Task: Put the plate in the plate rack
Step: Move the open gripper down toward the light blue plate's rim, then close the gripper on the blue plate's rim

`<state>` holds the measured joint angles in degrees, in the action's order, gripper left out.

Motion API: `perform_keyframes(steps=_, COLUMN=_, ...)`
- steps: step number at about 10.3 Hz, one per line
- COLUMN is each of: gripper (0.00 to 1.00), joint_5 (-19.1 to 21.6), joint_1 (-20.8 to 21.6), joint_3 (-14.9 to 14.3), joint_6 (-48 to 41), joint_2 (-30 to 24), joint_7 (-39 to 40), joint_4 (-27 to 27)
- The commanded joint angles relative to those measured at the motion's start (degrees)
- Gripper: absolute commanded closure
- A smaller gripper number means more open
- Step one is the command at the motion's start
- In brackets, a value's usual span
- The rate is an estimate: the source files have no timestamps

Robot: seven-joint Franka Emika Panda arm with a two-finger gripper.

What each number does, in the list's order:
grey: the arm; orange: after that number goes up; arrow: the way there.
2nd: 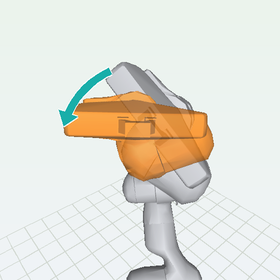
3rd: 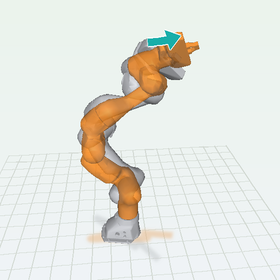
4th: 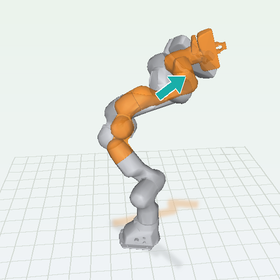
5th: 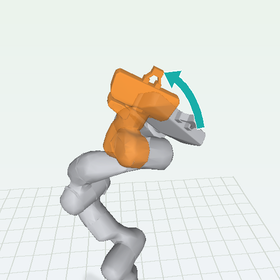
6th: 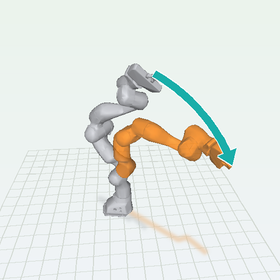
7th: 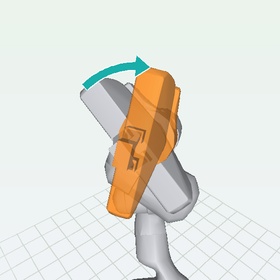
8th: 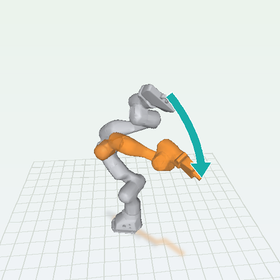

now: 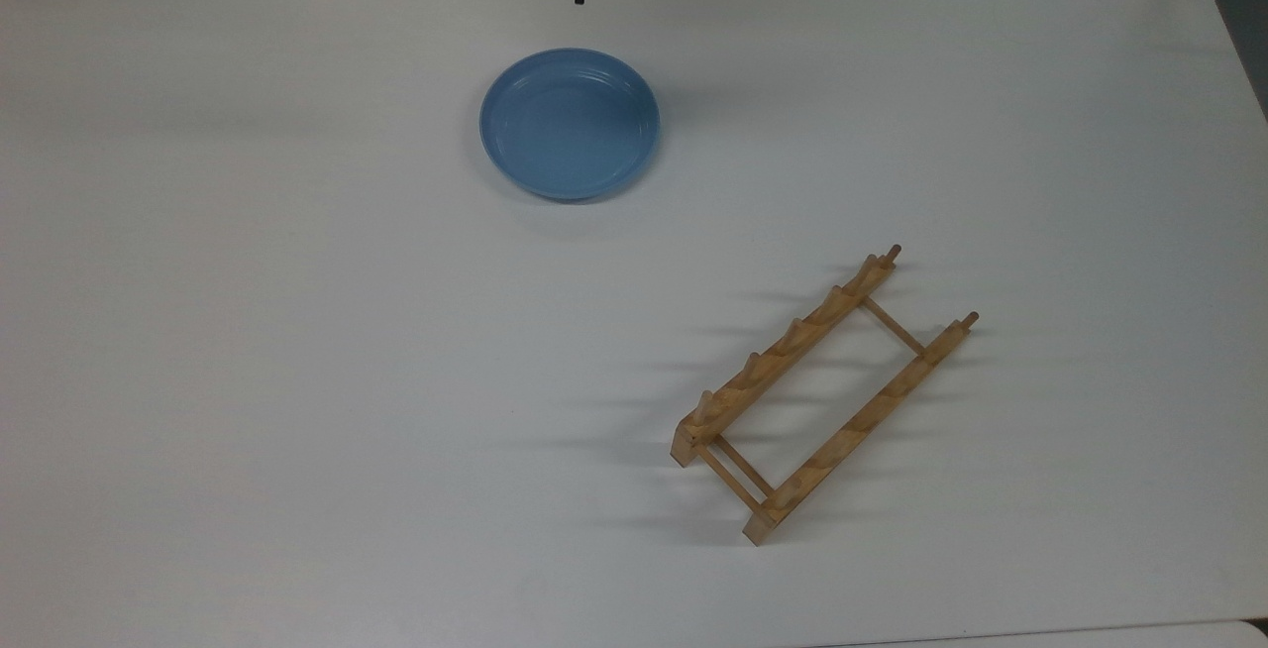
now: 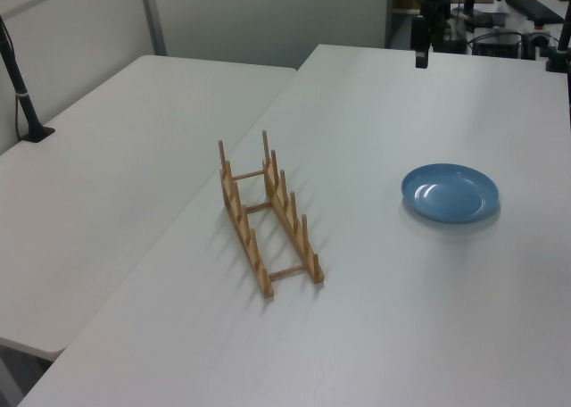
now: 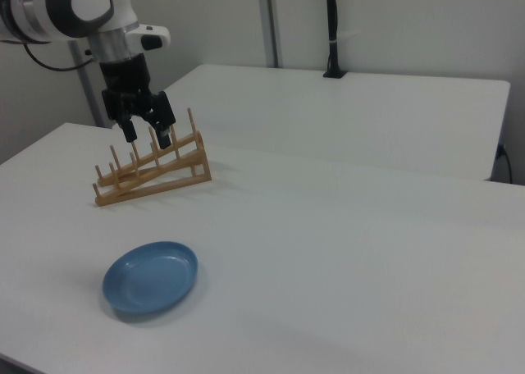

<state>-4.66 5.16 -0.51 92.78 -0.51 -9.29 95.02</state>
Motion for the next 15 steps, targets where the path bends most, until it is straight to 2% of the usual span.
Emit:
perform_keyframes(steps=1, gripper=0.00, joint_5=-0.44, joint_1=-1.19, joint_3=-0.54, joint_6=-0.92, joint_2=-0.80, joint_7=-0.21, joint_4=0.96)
perform_keyframes(steps=5, gripper=0.00, joint_5=-0.44, joint_1=-1.20, joint_3=-0.54, joint_6=-0.67, joint_2=-0.54, joint_7=-0.03, joint_4=0.96)
perform_keyframes(steps=6, gripper=0.00, joint_5=-0.35, joint_1=-1.64, joint_3=-0.54, joint_6=-0.49, joint_2=-0.45, joint_7=2.67, joint_4=0.87)
perform_keyframes(steps=8, gripper=0.00, joint_5=-0.09, joint_1=-3.83, joint_3=-0.63, joint_6=-0.49, joint_2=-0.10, joint_7=13.99, joint_4=1.74)
perform_keyframes(steps=10, gripper=0.00, joint_5=-0.61, joint_1=-6.47, joint_3=-0.63, joint_6=0.38, joint_2=3.31, joint_7=25.94, joint_4=2.88)
perform_keyframes(steps=12, gripper=0.00, joint_5=-1.92, joint_1=-7.61, joint_3=-0.54, joint_6=5.11, joint_2=6.04, joint_7=39.82, joint_4=9.45)
perform_keyframes(steps=13, gripper=0.00, joint_5=-3.15, joint_1=-7.79, joint_3=-0.54, joint_6=6.79, joint_2=7.44, joint_7=42.31, joint_4=11.57)
perform_keyframes(steps=15, gripper=0.12, joint_5=-4.99, joint_1=-7.80, joint_3=-0.54, joint_6=9.86, joint_2=11.13, joint_7=43.30, joint_4=14.04)
